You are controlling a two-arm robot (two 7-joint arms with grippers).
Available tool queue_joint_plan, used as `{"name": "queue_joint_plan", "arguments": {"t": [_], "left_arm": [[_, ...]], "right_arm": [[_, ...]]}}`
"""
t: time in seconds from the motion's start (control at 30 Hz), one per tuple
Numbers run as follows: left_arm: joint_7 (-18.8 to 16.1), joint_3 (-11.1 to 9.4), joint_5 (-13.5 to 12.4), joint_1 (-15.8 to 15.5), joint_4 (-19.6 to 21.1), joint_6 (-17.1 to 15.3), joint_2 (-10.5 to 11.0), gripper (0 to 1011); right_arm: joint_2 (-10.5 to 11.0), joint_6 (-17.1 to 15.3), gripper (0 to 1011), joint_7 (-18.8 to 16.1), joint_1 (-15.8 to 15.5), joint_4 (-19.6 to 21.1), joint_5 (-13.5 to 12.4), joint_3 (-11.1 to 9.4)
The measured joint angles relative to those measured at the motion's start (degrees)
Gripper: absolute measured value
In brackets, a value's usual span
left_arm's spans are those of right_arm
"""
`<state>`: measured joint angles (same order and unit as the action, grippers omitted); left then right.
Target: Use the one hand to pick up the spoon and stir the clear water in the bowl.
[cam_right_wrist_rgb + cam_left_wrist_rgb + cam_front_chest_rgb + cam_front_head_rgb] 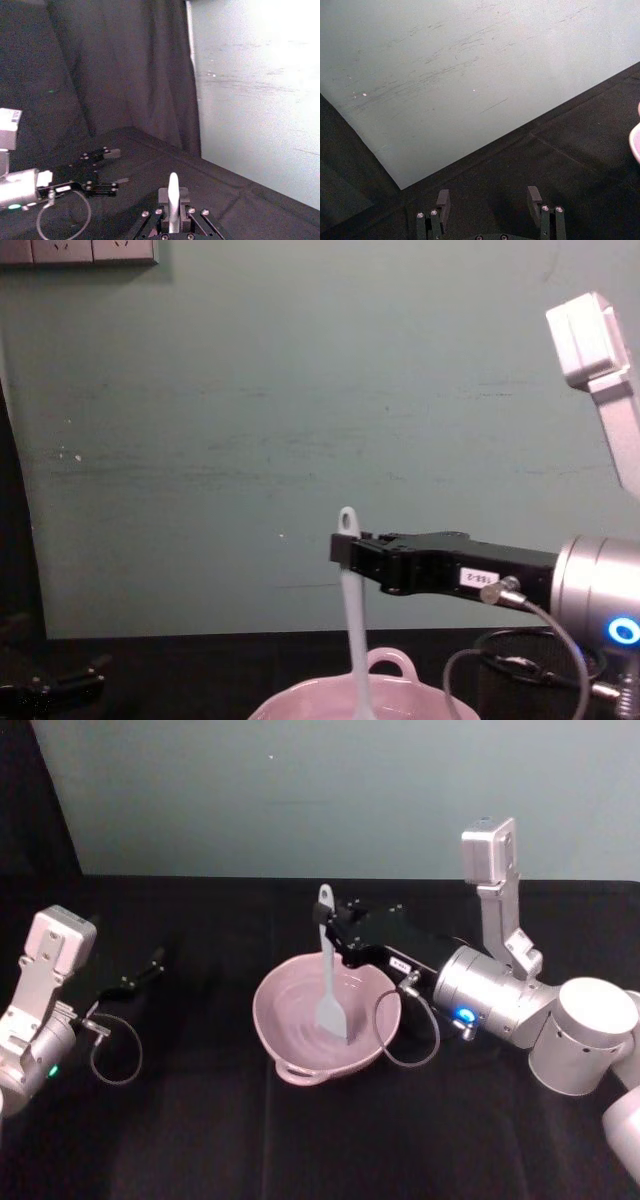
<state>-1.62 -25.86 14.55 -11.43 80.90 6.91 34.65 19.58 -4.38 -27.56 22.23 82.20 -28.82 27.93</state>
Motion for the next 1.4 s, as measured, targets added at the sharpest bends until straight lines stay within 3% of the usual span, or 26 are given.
{"name": "queue_joint_plan", "arguments": {"t": [0.43,0.67,1.0,1.4], "left_arm": [[0.0,0.0,0.0,0.0,0.0,0.0,0.0,1011],[0.0,0.0,0.0,0.0,0.0,0.0,0.0,1011],[0.0,0.0,0.0,0.0,0.0,0.0,0.0,1011],[0.0,0.0,0.0,0.0,0.0,0.0,0.0,1011]], "right_arm": [[-3.3,0.4,124,-1.3,2.7,-2.4,0.0,3.1],[-5.1,1.2,124,-1.5,5.6,-6.5,0.8,3.9],[-6.0,2.2,124,-1.8,8.6,-11.6,1.7,3.3],[-3.9,2.3,124,-1.0,7.8,-10.9,2.3,1.1]]}}
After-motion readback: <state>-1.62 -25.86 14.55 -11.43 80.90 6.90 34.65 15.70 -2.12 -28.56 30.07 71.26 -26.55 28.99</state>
